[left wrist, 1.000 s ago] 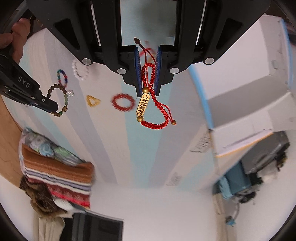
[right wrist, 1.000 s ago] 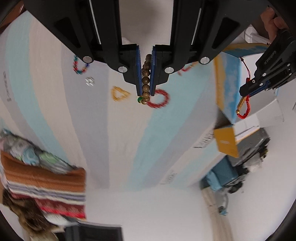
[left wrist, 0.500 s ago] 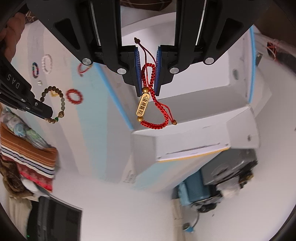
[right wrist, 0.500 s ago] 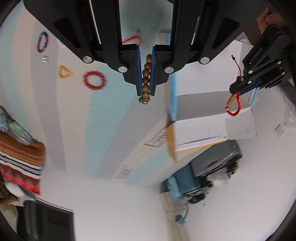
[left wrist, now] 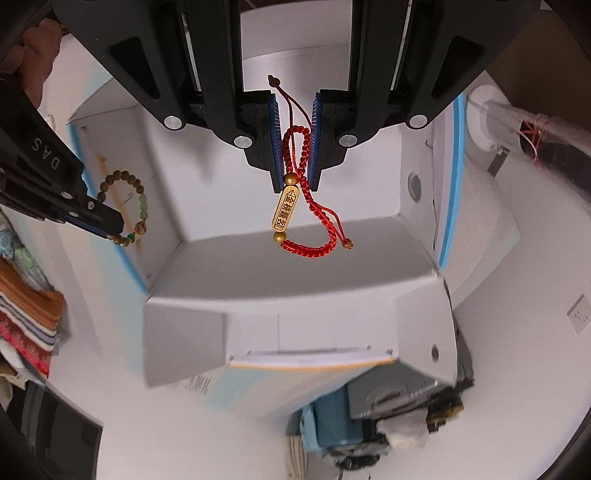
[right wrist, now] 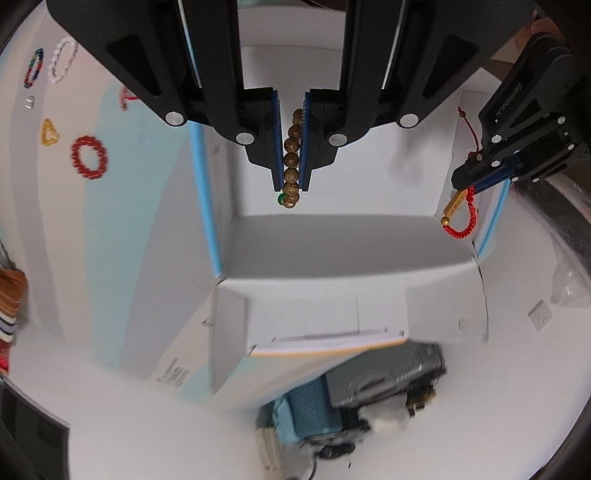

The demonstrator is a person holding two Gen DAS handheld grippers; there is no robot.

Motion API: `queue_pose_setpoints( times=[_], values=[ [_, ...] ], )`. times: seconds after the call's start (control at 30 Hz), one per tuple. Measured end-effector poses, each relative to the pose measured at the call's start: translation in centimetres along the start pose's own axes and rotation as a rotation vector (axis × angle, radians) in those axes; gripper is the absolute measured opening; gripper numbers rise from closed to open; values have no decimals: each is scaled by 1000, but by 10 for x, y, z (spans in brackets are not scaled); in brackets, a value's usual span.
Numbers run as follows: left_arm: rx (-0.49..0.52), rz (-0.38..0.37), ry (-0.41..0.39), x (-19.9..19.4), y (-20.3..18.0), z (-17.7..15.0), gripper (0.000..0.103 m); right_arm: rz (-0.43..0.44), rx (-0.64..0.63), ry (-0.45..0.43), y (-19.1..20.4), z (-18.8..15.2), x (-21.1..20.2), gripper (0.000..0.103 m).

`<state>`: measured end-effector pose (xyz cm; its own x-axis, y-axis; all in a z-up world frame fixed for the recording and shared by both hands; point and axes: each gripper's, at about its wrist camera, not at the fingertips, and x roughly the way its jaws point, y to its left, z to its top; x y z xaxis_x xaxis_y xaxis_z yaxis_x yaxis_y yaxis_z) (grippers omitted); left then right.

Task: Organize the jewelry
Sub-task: 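Carry both held bracelets over the open white box with both tools, then open the left tool to drop the red cord bracelet while the right tool drops the wooden bracelet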

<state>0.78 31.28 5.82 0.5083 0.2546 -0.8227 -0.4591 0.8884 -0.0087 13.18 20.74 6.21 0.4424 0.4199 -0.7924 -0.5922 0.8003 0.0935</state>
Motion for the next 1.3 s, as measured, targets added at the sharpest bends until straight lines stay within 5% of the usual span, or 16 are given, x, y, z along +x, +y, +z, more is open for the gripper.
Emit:
queue_pose_setpoints(
  times=[0.77, 1.1, 1.3],
  values=[
    [-65, 13, 234, 79, 39, -11, 13, -79, 10, 274, 15, -26, 85, 7],
    [-51, 75, 215, 75, 36, -7, 18, -77, -2, 286, 17, -32, 82, 10],
    [-57, 96, 187, 68, 31, -5, 44, -54, 3, 255, 22, -25, 72, 36]
  ],
)
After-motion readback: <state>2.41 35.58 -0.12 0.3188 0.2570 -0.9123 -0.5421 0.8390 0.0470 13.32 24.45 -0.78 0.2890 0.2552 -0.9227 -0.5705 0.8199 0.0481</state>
